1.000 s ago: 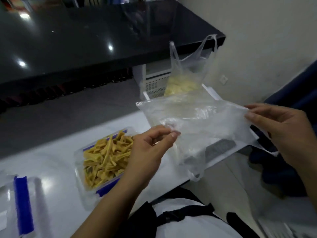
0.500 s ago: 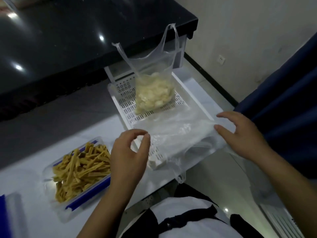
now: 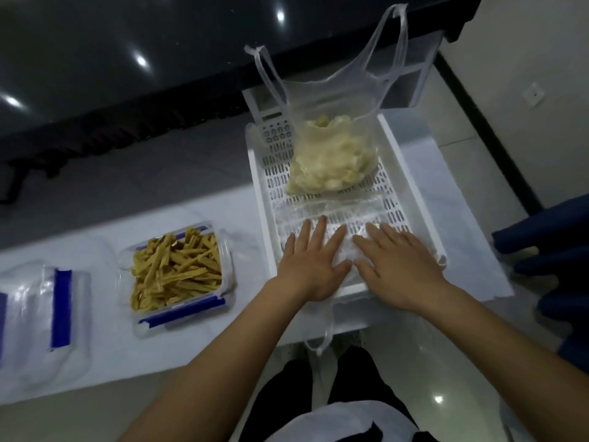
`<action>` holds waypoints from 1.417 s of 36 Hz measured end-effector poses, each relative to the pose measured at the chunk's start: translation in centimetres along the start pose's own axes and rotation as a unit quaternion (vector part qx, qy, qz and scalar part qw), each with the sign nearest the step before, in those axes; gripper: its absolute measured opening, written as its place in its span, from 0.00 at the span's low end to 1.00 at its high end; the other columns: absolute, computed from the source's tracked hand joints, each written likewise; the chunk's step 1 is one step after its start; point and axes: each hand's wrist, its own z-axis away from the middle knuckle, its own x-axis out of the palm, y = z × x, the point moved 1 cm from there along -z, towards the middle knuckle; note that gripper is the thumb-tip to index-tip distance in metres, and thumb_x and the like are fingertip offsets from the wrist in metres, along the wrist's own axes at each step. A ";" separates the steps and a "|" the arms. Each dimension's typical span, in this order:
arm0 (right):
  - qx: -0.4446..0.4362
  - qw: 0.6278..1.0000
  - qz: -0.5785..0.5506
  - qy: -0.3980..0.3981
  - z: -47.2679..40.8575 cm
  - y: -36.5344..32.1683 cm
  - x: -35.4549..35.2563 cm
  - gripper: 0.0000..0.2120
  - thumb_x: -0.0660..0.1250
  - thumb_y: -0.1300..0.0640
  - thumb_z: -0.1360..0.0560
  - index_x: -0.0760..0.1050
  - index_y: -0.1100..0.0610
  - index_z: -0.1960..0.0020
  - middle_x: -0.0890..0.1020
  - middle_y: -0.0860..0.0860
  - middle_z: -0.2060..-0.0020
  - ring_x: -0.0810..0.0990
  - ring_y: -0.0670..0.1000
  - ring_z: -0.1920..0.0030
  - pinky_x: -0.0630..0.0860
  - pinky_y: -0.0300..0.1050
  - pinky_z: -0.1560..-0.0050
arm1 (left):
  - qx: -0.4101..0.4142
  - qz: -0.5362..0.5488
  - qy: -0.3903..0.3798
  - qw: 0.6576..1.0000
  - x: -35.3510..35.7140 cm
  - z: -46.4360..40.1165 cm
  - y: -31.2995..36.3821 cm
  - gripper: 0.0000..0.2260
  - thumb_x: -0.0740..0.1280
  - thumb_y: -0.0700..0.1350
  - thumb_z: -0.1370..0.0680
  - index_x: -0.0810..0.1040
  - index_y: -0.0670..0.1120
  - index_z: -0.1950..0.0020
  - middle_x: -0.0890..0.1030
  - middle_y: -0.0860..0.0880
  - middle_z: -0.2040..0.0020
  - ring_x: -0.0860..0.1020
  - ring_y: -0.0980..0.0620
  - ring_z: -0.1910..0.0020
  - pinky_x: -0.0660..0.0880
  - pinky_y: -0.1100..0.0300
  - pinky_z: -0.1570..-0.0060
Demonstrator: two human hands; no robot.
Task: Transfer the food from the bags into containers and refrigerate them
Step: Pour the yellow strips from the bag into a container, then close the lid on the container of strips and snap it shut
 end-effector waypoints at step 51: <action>-0.315 0.949 -0.006 0.013 5.4 -46.9 10.6 0.27 0.60 0.36 0.22 0.63 0.38 0.24 0.59 0.41 0.21 0.51 0.47 0.20 0.50 0.50 0.21 | -0.312 0.338 0.369 0.807 17.5 43.9 -34.9 0.33 0.62 0.64 0.21 0.51 0.63 0.20 0.48 0.52 0.17 0.45 0.50 0.18 0.47 0.52 0.21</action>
